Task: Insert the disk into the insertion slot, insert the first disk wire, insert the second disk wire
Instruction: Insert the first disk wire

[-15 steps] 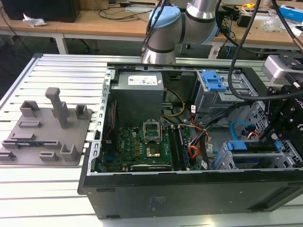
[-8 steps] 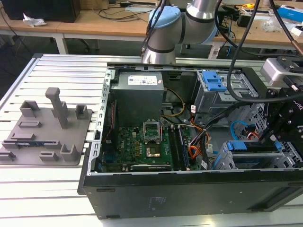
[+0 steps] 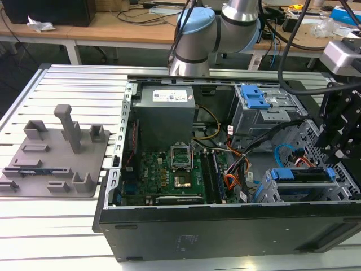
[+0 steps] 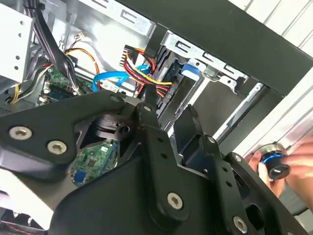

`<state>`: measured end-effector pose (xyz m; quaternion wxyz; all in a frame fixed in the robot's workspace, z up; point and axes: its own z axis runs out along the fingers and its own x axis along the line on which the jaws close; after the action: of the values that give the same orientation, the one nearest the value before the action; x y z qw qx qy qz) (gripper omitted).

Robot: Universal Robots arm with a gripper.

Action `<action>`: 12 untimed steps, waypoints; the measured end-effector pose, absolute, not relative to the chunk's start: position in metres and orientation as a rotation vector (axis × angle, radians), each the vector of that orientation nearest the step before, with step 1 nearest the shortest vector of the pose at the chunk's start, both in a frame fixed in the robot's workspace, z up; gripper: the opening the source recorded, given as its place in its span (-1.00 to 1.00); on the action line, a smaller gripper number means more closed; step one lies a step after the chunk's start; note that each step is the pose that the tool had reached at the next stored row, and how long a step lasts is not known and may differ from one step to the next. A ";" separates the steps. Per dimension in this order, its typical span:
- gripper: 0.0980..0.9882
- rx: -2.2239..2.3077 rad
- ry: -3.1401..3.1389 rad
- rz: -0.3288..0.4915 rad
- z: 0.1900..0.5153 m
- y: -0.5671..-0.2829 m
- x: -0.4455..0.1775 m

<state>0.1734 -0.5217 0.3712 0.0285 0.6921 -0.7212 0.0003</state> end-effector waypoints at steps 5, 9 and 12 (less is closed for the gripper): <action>-0.27 2.136 -2.226 0.001 0.371 -0.522 0.173; -0.27 2.136 -2.226 0.001 0.371 -0.522 0.173; -0.27 2.136 -2.226 0.001 0.371 -0.522 0.173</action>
<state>0.1733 -0.5216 0.3715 0.0285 0.6921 -0.7212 0.0003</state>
